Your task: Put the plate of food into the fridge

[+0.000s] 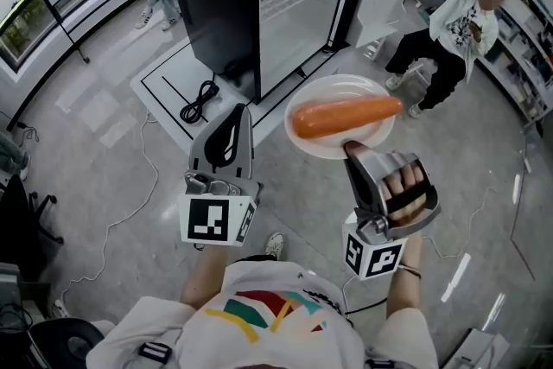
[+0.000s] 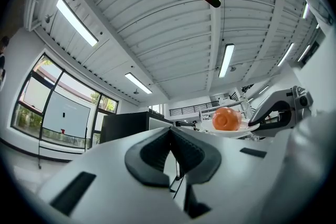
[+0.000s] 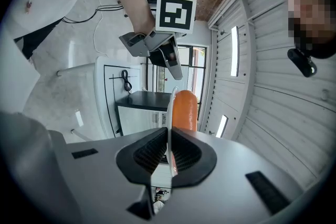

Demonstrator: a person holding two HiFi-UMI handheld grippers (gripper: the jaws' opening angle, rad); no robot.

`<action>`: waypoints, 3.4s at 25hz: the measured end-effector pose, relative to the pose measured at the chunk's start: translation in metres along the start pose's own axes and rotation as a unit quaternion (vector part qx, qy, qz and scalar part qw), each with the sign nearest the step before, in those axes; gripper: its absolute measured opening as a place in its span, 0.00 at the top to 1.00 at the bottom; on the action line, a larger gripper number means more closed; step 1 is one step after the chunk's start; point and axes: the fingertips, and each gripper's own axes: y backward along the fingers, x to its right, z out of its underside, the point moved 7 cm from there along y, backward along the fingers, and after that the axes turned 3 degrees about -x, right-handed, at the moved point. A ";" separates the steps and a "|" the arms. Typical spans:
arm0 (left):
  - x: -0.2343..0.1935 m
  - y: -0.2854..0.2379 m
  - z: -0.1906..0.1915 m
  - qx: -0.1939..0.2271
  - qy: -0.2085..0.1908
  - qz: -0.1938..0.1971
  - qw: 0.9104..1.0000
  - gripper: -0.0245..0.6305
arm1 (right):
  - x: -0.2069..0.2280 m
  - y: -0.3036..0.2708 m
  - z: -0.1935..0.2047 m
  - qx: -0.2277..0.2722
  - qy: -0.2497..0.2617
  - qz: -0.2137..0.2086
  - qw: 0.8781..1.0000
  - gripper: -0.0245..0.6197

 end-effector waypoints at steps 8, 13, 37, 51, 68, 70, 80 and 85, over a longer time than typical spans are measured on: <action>-0.023 -0.042 0.011 -0.007 0.001 0.012 1.000 0.95 | -0.002 -0.052 0.013 -0.008 -0.003 -0.010 1.000 0.93; -0.038 -0.058 0.011 0.000 0.009 0.004 1.000 0.95 | -0.006 -0.070 0.018 -0.016 -0.007 -0.018 1.000 0.93; -0.022 -0.140 0.038 -0.010 0.011 0.002 1.000 0.95 | -0.016 -0.141 0.075 0.004 -0.009 -0.012 1.000 0.92; -0.013 -0.268 0.063 -0.029 0.004 -0.068 0.997 0.95 | -0.019 -0.268 0.172 0.085 -0.008 -0.024 0.996 0.92; -0.023 -0.337 0.065 -0.029 -0.026 -0.202 0.979 0.95 | -0.015 -0.387 0.213 0.231 -0.024 -0.014 0.973 0.92; -0.021 -0.336 0.060 -0.027 -0.026 -0.217 0.975 0.95 | -0.014 -0.392 0.213 0.242 -0.027 -0.017 0.970 0.92; -0.006 -0.333 0.060 -0.039 -0.043 -0.293 0.954 0.95 | -0.013 -0.405 0.215 0.324 -0.026 -0.007 0.946 0.92; 0.002 -0.332 0.060 -0.045 -0.048 -0.310 0.949 0.95 | -0.013 -0.404 0.220 0.348 -0.023 -0.004 0.937 0.92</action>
